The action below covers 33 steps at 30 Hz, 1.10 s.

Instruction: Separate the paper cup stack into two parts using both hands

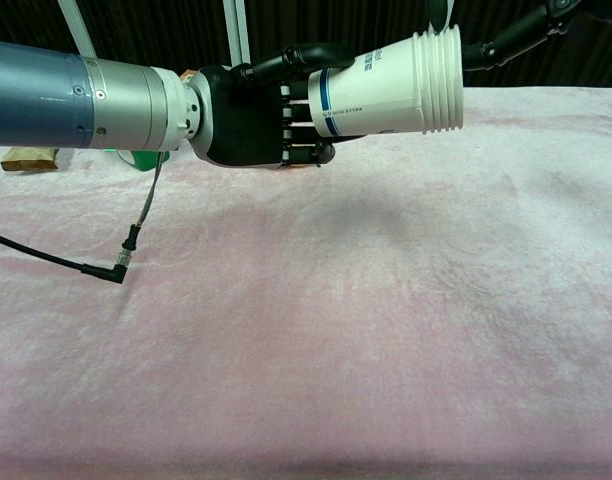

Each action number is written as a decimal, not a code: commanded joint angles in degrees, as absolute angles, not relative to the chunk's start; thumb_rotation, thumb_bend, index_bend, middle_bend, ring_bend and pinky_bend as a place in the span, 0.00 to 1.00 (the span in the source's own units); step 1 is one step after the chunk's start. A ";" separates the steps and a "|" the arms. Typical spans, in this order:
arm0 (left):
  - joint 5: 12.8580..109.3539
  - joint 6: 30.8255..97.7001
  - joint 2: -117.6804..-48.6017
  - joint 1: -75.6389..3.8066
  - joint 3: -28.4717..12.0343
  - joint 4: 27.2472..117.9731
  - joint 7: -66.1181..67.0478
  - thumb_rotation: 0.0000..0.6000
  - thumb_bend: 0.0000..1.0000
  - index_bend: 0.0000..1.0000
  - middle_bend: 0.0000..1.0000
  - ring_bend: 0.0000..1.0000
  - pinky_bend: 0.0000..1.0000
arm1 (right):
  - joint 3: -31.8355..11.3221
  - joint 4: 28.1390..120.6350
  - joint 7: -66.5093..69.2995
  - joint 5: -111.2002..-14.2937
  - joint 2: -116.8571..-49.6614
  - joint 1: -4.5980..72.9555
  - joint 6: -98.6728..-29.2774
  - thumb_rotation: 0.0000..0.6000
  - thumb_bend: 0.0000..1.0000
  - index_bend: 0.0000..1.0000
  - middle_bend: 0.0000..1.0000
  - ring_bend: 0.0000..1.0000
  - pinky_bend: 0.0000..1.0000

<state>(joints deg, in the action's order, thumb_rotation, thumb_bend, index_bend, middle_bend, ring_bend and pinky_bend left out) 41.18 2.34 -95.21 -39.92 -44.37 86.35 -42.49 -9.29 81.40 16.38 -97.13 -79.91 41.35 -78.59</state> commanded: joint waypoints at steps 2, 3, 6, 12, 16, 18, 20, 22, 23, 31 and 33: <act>41.64 3.20 -95.39 -39.83 -44.42 86.24 -41.90 1.00 0.47 0.51 0.46 0.34 0.67 | -9.26 81.49 16.38 -97.18 -79.63 41.15 -78.85 1.00 0.40 0.87 0.00 0.16 0.18; 41.76 3.33 -95.37 -39.83 -44.36 86.26 -41.73 1.00 0.47 0.51 0.46 0.34 0.67 | -9.30 81.55 16.47 -97.09 -79.51 41.08 -78.92 1.00 0.40 0.88 0.00 0.16 0.18; 41.74 3.02 -95.03 -39.81 -44.11 86.38 -41.62 1.00 0.48 0.51 0.46 0.34 0.67 | -9.38 81.55 16.87 -96.79 -79.28 40.90 -78.99 1.00 0.40 0.88 0.00 0.16 0.18; 41.39 2.96 -94.86 -39.42 -44.19 86.61 -41.72 1.00 0.48 0.51 0.46 0.34 0.67 | -9.20 80.98 17.52 -96.87 -79.10 40.28 -79.85 1.00 0.40 0.88 0.00 0.16 0.18; 41.28 3.00 -93.98 -38.93 -44.40 86.65 -41.64 1.00 0.48 0.51 0.45 0.34 0.67 | -9.18 80.84 18.36 -96.50 -78.29 39.65 -80.29 1.00 0.40 0.88 0.00 0.16 0.18; 41.38 3.07 -93.20 -38.65 -44.51 86.78 -41.43 1.00 0.48 0.50 0.45 0.34 0.67 | -9.09 80.87 18.81 -96.37 -77.65 39.33 -80.40 1.00 0.40 0.89 0.00 0.16 0.18; 41.74 3.65 -91.95 -38.55 -44.12 86.94 -40.86 1.00 0.48 0.50 0.45 0.34 0.67 | -8.98 81.01 19.46 -96.19 -76.86 38.90 -80.57 1.00 0.40 0.89 0.00 0.16 0.18; 41.98 4.42 -90.25 -38.88 -43.03 87.23 -40.25 1.00 0.47 0.50 0.45 0.34 0.67 | -8.86 81.29 20.23 -95.97 -76.04 38.52 -80.59 1.00 0.40 0.89 0.00 0.15 0.18; 42.47 5.22 -88.78 -39.37 -41.89 87.44 -39.37 1.00 0.47 0.50 0.45 0.34 0.67 | -8.72 81.46 20.78 -95.83 -75.39 38.23 -80.56 1.00 0.40 0.89 0.00 0.16 0.18; 44.99 15.17 -78.48 -44.41 -31.49 92.05 -30.18 1.00 0.47 0.49 0.44 0.34 0.67 | -6.73 83.83 23.13 -94.24 -69.52 37.97 -74.75 1.00 0.40 0.90 0.00 0.16 0.18; 44.64 18.57 -75.37 -46.41 -27.71 94.19 -26.08 1.00 0.47 0.49 0.44 0.33 0.67 | -5.95 85.39 24.26 -93.47 -67.07 38.58 -71.19 1.00 0.40 0.90 0.00 0.16 0.18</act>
<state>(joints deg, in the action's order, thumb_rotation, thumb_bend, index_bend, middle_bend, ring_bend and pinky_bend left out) 44.09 13.74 -79.83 -43.38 -32.44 91.11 -31.37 -7.04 83.68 22.99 -94.46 -69.75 38.10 -74.59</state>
